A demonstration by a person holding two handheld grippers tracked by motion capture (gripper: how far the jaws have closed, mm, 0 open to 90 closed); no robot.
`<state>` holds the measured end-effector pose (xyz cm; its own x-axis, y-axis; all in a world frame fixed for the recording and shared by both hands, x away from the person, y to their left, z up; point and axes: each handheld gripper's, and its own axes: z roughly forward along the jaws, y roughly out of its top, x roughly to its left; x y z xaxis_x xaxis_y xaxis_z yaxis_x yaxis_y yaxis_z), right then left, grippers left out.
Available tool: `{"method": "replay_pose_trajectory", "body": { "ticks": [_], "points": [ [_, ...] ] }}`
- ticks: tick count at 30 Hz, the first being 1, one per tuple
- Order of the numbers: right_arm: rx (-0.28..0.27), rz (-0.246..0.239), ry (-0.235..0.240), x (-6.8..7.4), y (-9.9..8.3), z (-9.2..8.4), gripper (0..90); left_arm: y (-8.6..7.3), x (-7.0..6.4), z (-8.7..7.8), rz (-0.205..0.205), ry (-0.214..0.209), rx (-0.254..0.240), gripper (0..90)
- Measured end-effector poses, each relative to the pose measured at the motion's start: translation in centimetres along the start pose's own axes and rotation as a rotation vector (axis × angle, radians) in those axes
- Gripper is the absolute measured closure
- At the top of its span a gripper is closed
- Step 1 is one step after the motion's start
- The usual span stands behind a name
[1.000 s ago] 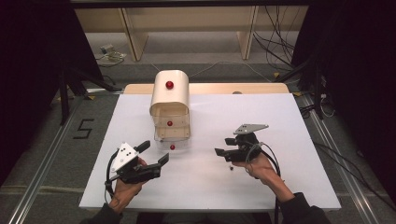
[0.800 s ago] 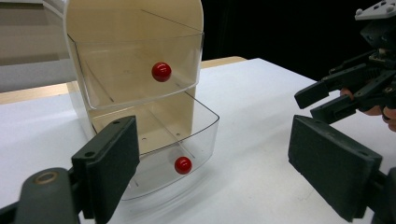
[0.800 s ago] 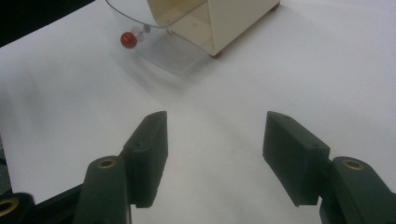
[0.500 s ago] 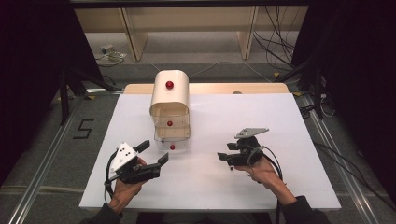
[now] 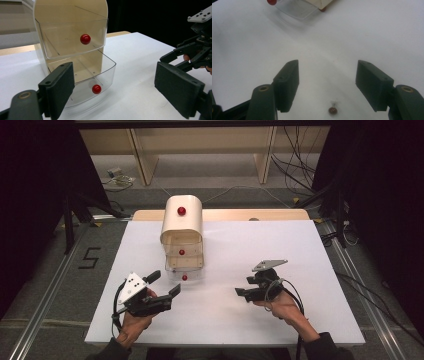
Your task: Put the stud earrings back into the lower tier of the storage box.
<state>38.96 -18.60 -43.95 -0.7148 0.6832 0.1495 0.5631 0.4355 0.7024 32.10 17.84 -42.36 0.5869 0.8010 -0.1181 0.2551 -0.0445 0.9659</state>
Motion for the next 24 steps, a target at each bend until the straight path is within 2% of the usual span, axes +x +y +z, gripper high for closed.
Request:
{"method": "replay_pose_trajectory", "body": {
  "ticks": [3, 13, 19, 24],
  "points": [
    [0.003, 0.007, -0.005, -0.09, -0.07, -0.04, 33.1, 0.0, -0.01, 0.0, 0.001, -0.001, 0.0, 15.8],
    [0.063, 0.019, -0.016, -0.26, -0.4, 0.18, 24.8, 0.03, -0.03, -0.02, 0.0, -0.005, -0.005, 15.8],
    [0.095, 0.018, -0.026, -0.36, -0.54, 0.39, 28.1, 0.06, -0.05, -0.07, 0.004, -0.006, -0.005, 15.8],
    [0.135, 0.008, -0.036, -0.35, -0.77, 0.75, 36.2, 0.07, -0.06, -0.09, 0.002, -0.005, -0.006, 15.8]
  ]
}}
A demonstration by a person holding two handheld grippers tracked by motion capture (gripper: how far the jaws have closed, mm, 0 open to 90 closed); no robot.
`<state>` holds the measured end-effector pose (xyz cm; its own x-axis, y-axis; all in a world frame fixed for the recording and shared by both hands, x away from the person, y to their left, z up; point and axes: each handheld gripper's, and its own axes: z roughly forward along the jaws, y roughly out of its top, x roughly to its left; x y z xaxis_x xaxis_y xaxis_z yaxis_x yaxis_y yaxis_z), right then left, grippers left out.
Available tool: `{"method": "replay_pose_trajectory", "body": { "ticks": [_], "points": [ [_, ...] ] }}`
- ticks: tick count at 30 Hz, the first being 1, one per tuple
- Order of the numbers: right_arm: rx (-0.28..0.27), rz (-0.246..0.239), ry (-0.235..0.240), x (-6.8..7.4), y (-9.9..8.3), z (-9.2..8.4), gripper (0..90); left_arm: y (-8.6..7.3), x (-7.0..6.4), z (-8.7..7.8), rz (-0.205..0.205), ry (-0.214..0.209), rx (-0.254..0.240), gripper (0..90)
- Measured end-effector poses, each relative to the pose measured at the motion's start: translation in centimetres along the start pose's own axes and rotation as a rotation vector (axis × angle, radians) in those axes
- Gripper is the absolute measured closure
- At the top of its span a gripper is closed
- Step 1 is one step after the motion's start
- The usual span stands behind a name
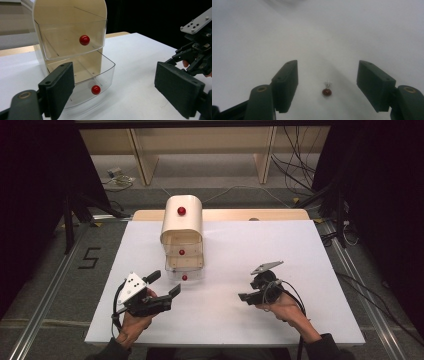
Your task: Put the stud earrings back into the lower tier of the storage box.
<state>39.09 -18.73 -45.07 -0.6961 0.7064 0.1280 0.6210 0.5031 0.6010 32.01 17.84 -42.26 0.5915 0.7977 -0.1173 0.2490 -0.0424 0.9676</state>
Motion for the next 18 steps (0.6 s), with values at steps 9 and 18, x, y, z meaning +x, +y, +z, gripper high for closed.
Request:
{"method": "replay_pose_trajectory", "body": {
  "ticks": [9, 18],
  "points": [
    [0.035, -0.014, -0.01, 0.2, -0.1, 0.4, 47.2, 0.1, 0.1, -0.1, 0.005, 0.001, -0.004, 15.9],
    [0.084, -0.046, -0.028, 0.4, -0.5, 1.5, 62.6, 0.0, 0.0, 0.0, 0.007, -0.001, -0.001, 15.9]
  ]
}}
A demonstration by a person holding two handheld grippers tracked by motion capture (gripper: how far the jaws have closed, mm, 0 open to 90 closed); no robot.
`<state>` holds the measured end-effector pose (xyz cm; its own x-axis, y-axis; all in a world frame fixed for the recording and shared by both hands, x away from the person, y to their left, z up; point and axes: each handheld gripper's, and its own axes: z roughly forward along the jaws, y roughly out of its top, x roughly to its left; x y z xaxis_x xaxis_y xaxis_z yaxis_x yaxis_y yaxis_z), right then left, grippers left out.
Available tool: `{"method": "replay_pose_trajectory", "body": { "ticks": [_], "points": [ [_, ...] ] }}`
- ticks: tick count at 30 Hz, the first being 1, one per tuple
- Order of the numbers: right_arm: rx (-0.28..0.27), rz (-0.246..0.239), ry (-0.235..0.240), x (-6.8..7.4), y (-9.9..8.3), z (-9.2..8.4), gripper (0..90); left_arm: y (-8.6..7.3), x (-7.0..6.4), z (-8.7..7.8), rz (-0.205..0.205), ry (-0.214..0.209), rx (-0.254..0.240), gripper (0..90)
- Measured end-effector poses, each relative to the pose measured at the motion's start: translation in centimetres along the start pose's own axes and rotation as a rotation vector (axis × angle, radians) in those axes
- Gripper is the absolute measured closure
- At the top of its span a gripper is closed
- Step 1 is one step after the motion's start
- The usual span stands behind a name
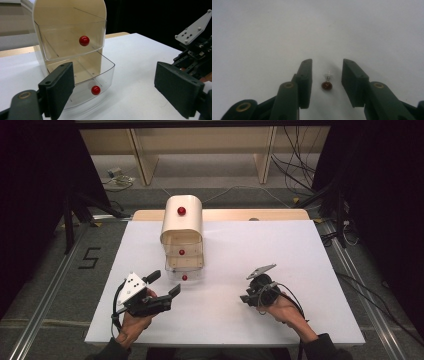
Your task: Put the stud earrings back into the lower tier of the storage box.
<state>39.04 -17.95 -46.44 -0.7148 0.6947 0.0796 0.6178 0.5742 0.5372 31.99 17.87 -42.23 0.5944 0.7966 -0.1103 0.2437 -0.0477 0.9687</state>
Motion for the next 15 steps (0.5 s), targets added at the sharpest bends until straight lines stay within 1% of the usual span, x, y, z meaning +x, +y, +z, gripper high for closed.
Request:
{"method": "replay_pose_trajectory", "body": {
  "ticks": [1, 2, 5, 9, 10, 13, 14, 15],
  "points": [
    [0.0, 0.0, 0.0, 0.0, 0.0, 0.0, 62.6, 0.0, 0.0, 0.0, 0.0, 0.0, 0.0, 15.9],
    [0.009, -0.003, -0.002, 0.08, 0.01, 0.11, 65.6, -0.01, -0.04, 0.03, -0.002, 0.0, -0.001, 15.9],
    [0.013, -0.005, -0.013, 0.06, 0.03, 0.33, 69.7, -0.02, -0.03, 0.04, -0.003, 0.0, -0.001, 15.9],
    [0.03, -0.008, -0.014, 0.17, 0.06, 0.74, 72.3, 0.01, 0.05, 0.0, 0.001, 0.0, 0.0, 15.9],
    [0.032, -0.023, -0.038, 0.45, 0.07, 0.82, 74.4, 0.0, 0.02, 0.0, -0.001, 0.0, 0.0, 15.9],
    [0.033, -0.032, -0.049, 0.54, 0.04, 0.83, 76.9, 0.0, -0.04, 0.01, -0.002, 0.001, -0.003, 15.9],
    [0.029, -0.045, -0.058, 0.67, 0.02, 0.85, 80.7, 0.02, -0.05, -0.04, 0.0, 0.0, -0.003, 15.9],
    [0.033, -0.044, -0.062, 0.83, 0.01, 0.85, 81.1, 0.02, -0.01, -0.04, 0.001, 0.0, -0.004, 15.9]
  ]
}}
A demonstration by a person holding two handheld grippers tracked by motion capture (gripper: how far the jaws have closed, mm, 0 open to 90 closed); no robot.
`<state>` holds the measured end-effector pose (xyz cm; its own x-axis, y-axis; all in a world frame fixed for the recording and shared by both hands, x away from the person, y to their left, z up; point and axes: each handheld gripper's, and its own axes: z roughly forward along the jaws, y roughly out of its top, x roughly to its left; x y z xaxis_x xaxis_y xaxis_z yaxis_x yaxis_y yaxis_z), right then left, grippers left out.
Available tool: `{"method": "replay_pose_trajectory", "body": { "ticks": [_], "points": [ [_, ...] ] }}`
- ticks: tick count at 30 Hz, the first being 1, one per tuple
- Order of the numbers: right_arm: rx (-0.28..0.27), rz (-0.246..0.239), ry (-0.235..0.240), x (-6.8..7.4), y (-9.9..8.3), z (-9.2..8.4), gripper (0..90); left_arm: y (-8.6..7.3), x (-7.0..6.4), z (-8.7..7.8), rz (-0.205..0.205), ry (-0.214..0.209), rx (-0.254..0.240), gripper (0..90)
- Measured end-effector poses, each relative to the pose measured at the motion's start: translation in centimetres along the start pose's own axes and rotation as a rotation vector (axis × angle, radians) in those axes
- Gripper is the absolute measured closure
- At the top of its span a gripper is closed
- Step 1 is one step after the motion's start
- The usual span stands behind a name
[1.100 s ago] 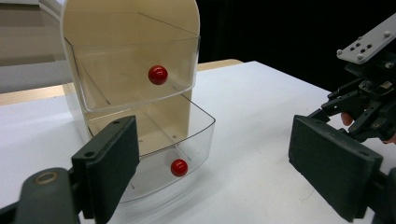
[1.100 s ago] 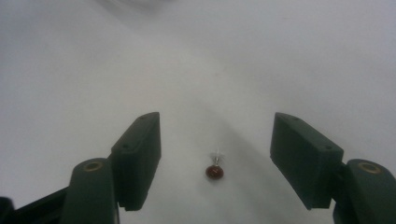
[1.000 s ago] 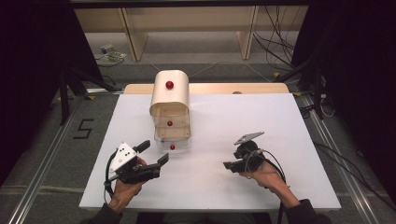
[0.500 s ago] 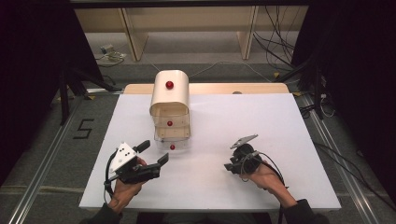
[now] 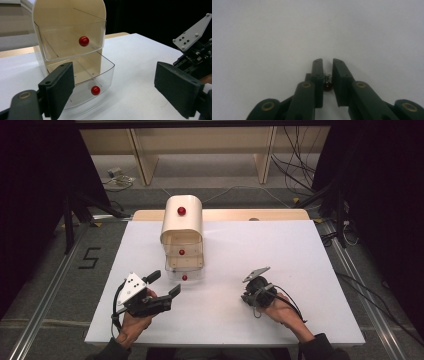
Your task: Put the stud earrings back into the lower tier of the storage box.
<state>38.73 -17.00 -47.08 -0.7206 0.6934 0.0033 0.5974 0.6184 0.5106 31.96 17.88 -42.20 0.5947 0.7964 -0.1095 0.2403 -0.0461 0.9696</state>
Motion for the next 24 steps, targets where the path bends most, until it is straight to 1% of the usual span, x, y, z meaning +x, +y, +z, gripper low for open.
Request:
{"method": "replay_pose_trajectory", "body": {
  "ticks": [2, 10, 12, 14, 16, 19, 24],
  "points": [
    [0.002, -0.009, -0.008, 0.1, 0.0, 0.0, 81.7, 0.0, 0.0, 0.0, -0.001, 0.0, 0.0, 15.9],
    [-0.006, -0.012, -0.002, 0.0, 0.0, -0.1, 82.5, 0.0, 0.0, 0.0, -0.001, 0.001, -0.001, 15.9],
    [-0.023, -0.008, -0.004, -0.2, 0.0, -0.3, 82.7, 0.0, 0.0, 0.0, -0.003, -0.001, 0.002, 15.9],
    [-0.04, 0.009, 0.0, -0.4, 0.0, -0.6, 82.8, 0.0, 0.0, 0.0, -0.003, -0.001, -0.001, 15.9],
    [-0.055, 0.011, 0.003, -0.6, -0.1, -0.7, 83.0, 0.0, 0.0, 0.0, -0.002, -0.002, -0.003, 15.9],
    [-0.057, 0.012, 0.006, -0.6, -0.1, -0.8, 83.1, 0.0, 0.0, 0.0, -0.002, -0.002, -0.003, 15.9],
    [-0.091, 0.033, 0.002, -0.8, 0.0, -1.1, 83.2, 0.0, 0.0, 0.0, -0.001, -0.002, -0.002, 15.9]
  ]
}}
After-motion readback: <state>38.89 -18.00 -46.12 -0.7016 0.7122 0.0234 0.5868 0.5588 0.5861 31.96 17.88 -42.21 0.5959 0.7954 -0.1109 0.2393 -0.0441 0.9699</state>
